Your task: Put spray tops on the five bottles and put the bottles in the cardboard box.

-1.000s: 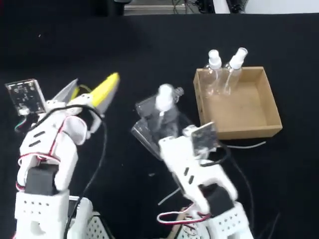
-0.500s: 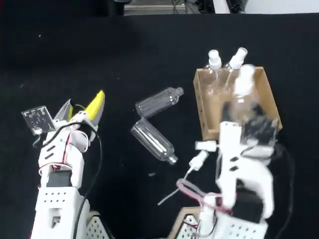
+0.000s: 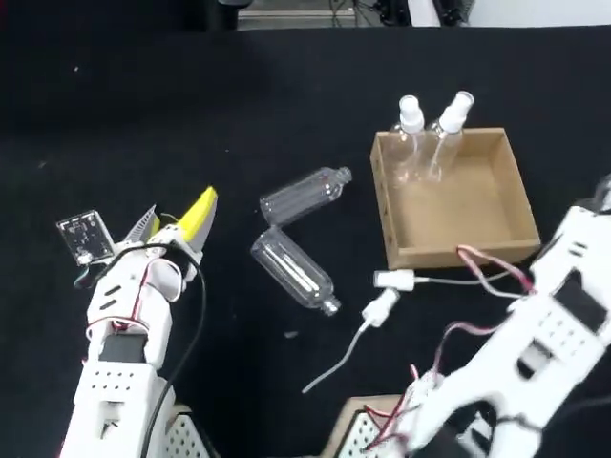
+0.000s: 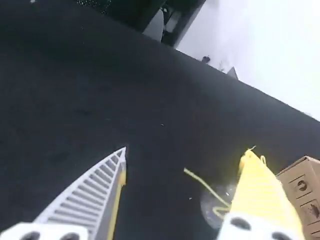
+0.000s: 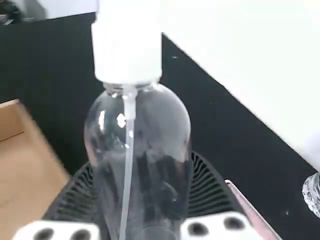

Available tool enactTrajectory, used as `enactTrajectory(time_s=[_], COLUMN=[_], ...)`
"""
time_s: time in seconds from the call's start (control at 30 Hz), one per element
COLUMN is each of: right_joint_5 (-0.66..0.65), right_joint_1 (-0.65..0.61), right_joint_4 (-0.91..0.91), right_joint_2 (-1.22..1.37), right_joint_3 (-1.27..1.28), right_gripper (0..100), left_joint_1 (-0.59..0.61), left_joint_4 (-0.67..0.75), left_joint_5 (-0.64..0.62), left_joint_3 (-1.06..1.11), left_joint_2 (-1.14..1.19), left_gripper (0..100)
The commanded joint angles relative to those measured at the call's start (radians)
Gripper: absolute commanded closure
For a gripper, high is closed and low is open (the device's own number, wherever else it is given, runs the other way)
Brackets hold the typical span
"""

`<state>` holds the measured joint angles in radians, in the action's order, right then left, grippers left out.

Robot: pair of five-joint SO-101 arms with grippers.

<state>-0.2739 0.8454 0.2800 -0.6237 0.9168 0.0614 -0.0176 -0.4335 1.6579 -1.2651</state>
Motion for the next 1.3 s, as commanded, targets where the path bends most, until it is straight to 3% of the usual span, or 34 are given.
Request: enactTrajectory(time_s=[0.0,0.17,0.33,0.5,0.77,0.97,1.27], right_joint_5=[0.002,0.005,0.133,0.146,0.152,0.308,0.29], right_joint_1=[0.048,0.054,0.077,0.075,0.091,0.149,0.157], right_joint_4=[-0.252,-0.554,-0.898,-1.077,-1.099,-1.094,-1.094], right_joint_2=[0.159,0.397,0.605,0.78,1.086,1.196,1.391], right_joint_3=[-0.013,-0.021,-0.021,-0.059,-0.334,-0.501,-0.742], right_gripper=[98.8,98.8,98.8,98.7,98.8,98.8,98.8], left_joint_1=[-0.018,-0.018,-0.018,-0.018,-0.018,-0.018,-0.018], left_joint_4=[0.017,0.017,0.017,0.017,0.017,0.017,0.017], left_joint_5=[-0.002,0.031,0.032,0.048,0.066,0.066,0.066], left_joint_3=[-0.001,-0.001,-0.001,-0.001,-0.001,-0.001,0.008], left_joint_2=[-0.003,-0.003,-0.003,-0.003,-0.002,-0.002,-0.005], left_gripper=[67,67,67,67,67,67,67])
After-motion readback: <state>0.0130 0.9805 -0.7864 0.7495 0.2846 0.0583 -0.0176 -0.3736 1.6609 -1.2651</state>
